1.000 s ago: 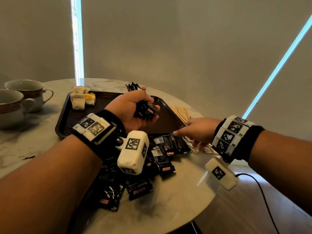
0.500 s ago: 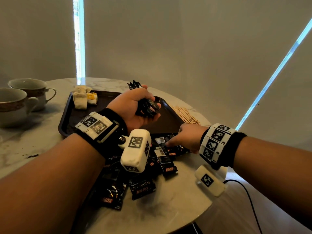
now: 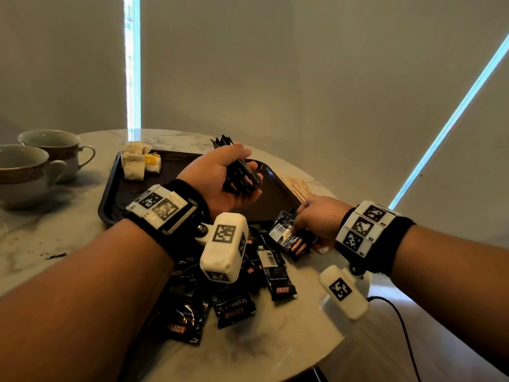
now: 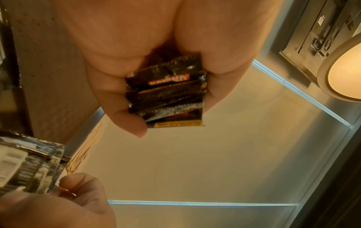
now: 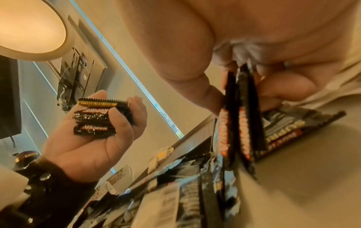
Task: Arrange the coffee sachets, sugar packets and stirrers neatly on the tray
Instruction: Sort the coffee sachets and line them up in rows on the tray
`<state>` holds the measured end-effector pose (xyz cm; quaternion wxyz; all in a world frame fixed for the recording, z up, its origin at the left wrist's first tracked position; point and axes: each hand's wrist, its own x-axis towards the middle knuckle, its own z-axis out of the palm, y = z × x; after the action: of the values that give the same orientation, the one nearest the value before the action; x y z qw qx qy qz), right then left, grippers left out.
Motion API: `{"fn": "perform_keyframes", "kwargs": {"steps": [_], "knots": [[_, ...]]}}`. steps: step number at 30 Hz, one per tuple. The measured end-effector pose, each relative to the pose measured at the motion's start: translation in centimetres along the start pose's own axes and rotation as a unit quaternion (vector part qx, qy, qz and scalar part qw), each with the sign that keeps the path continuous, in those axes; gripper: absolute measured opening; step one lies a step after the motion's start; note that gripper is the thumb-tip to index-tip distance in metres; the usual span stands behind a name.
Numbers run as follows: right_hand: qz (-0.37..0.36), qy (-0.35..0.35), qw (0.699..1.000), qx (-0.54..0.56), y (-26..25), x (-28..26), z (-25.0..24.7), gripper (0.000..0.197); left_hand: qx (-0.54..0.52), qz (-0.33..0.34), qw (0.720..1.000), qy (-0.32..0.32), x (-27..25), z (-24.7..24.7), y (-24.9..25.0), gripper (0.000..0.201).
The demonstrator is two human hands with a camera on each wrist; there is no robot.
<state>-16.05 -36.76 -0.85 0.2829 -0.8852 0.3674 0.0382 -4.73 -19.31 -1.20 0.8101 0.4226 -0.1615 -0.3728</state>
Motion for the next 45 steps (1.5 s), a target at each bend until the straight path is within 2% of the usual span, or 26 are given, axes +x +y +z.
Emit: {"fn": "perform_keyframes", "kwargs": {"steps": [6,9,11,14,15,17,19,21,23,25,28,30,32,34,35,40,43,45], "knots": [[-0.001,0.042,0.996,0.074,0.7,0.0,-1.6,0.019,0.015,-0.011,1.0,0.019,-0.1,0.1,-0.2,0.032],[-0.014,0.051,0.987,0.154,0.8,0.2,-2.7,0.018,0.021,-0.023,0.999,0.02,-0.1,0.2,-0.1,0.033],[-0.037,0.063,0.96,0.271,0.3,-0.2,-3.2,0.023,0.025,-0.033,0.999,0.016,-0.2,0.2,-0.2,0.033],[-0.103,0.018,0.881,0.462,-1.0,-1.3,-3.9,0.039,0.028,-0.047,0.998,-0.006,-0.2,0.2,-0.4,0.048],[-0.122,-0.006,0.86,0.495,-1.5,-1.7,-3.8,0.042,0.027,-0.05,0.998,-0.019,-0.2,0.2,-0.4,0.057],[-0.151,-0.058,0.843,0.512,-2.7,-2.7,-3.2,0.043,0.029,-0.061,0.996,-0.058,-0.4,0.3,-0.4,0.068],[-0.168,-0.096,0.844,0.501,-3.9,-3.5,-2.3,0.039,0.031,-0.067,0.992,-0.1,-0.8,0.6,-0.5,0.068],[-0.19,-0.092,0.854,0.475,-4.9,-3.9,-1.7,0.03,0.026,-0.05,0.99,-0.126,-0.9,0.5,-0.6,0.073],[-0.223,-0.044,0.893,0.388,-5.3,-3.8,-1.5,0.022,0.023,-0.025,0.99,-0.138,-0.7,0.2,-0.6,0.072],[-0.245,0.003,0.926,0.287,-5.3,-3.7,-1.4,0.017,0.02,-0.01,0.99,-0.137,-0.8,0.1,-0.5,0.059],[-0.279,0.098,0.948,0.119,-5.0,-3.4,-1.7,0.029,0.017,-0.008,0.993,-0.115,-0.8,0.1,-0.5,0.055],[-0.328,0.137,0.932,0.071,-4.7,-3.4,-2.0,0.043,0.01,-0.017,0.994,-0.106,-0.8,0.1,-0.4,0.058],[-0.386,0.071,0.914,0.101,-4.5,-3.8,-2.2,0.057,0.013,-0.034,0.992,-0.12,-0.8,0.0,-0.2,0.057],[-0.424,0.011,0.903,0.063,-4.4,-4.2,-2.2,0.071,0.024,-0.052,0.985,-0.163,-0.9,-0.1,-0.3,0.054],[-0.438,0.006,0.898,0.04,-4.4,-4.3,-2.2,0.076,0.022,-0.051,0.981,-0.184,-0.9,-0.1,-0.4,0.05],[-0.488,0.084,0.868,0.046,-5.2,-3.9,-1.6,0.07,-0.017,-0.04,0.975,-0.217,-1.0,0.0,-0.5,0.053],[-0.505,0.048,0.861,0.041,-4.9,-3.4,-1.6,0.066,-0.012,-0.024,0.976,-0.217,-0.5,-0.3,-0.6,0.036],[-0.494,0.03,0.867,0.05,-4.5,-3.2,-1.8,0.064,-0.012,-0.025,0.982,-0.189,-0.4,-0.3,-0.6,0.034]]}}
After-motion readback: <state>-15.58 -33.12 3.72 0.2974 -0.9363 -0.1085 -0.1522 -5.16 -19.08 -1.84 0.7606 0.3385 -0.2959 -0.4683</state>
